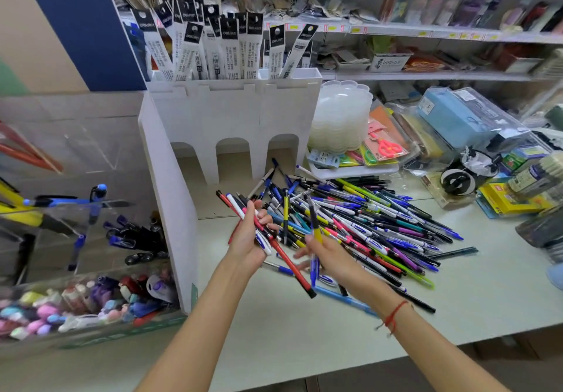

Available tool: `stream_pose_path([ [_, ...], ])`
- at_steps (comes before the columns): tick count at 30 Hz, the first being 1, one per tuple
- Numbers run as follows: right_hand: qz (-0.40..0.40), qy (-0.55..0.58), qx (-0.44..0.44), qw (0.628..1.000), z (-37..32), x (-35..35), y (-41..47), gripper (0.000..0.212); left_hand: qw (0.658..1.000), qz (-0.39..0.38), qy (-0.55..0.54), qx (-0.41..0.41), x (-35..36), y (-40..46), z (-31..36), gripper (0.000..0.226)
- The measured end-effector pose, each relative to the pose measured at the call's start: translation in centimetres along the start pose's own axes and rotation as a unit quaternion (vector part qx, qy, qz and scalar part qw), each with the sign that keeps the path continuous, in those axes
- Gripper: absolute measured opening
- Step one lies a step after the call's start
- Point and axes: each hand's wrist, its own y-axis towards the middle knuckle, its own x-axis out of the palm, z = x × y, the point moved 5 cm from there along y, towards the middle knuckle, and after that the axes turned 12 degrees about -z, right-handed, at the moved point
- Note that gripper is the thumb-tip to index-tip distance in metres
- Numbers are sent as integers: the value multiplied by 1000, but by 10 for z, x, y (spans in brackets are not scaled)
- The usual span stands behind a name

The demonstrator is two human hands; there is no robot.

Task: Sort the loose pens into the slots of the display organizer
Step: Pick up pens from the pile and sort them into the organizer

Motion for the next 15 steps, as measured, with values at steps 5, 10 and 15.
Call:
stream_pose_path([
  [5, -43, 56, 7, 997, 5, 23, -10, 25, 999, 30, 9, 24, 3, -4, -6, 26],
  [10, -60, 58, -5, 997, -2, 26, -19, 26, 992, 45, 110, 34, 8, -16, -8, 25],
  [15, -82, 90, -24, 992, -9, 10, -42, 26, 988, 21, 152, 17, 13, -39, 1, 28],
])
